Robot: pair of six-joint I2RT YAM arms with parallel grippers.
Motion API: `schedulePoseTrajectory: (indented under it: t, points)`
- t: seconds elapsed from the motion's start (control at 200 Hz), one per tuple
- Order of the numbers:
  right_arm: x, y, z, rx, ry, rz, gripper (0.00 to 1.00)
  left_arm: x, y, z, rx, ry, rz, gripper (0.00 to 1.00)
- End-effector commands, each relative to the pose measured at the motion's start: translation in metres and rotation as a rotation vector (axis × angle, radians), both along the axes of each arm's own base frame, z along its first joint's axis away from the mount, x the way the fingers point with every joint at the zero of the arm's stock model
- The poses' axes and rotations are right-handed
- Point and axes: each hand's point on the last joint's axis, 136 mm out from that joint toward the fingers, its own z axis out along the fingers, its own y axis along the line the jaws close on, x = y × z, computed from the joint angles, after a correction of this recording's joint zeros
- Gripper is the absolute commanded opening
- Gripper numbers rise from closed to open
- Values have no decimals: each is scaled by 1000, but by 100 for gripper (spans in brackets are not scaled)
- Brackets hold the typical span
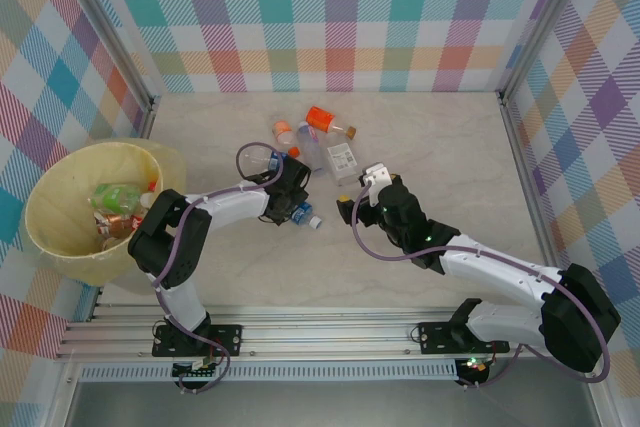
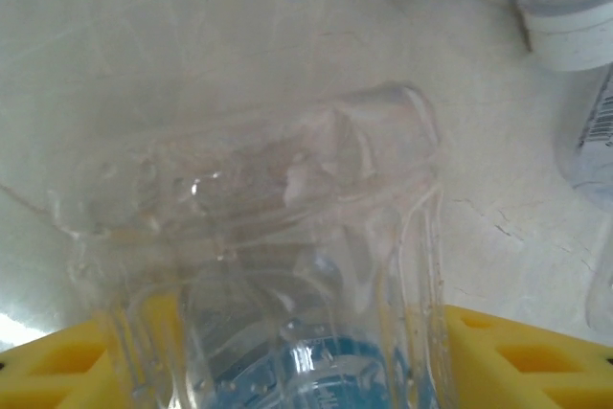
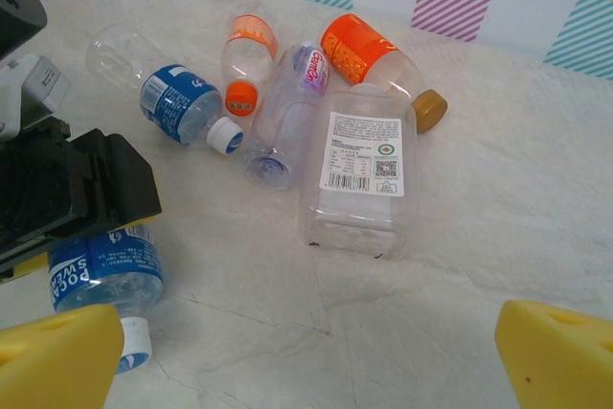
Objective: Put the plastic bottles in the bin
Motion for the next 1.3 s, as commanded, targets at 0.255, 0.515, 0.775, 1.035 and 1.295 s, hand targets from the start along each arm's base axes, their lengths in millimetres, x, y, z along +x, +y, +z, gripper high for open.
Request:
schedulePoseTrajectory:
  t: [0.255,0.515,0.775,1.035,1.295]
  points:
    - [8,8,19,58,-3,-19,100,-5,10,19,69,-101,-120,51]
    - [14,19,41,103,-42,3,100,-14,22,72,128,-201,-228,49]
    - [21,23,53,148,-68,-16,100,-16,23,162,181,-377,-386,48]
    - [23,21,55,147,-81,-28,100,-18,34,245,242,-509,-433,48]
    - [22,18,54,141,-87,-40,100,-22,62,337,284,-687,-400,48]
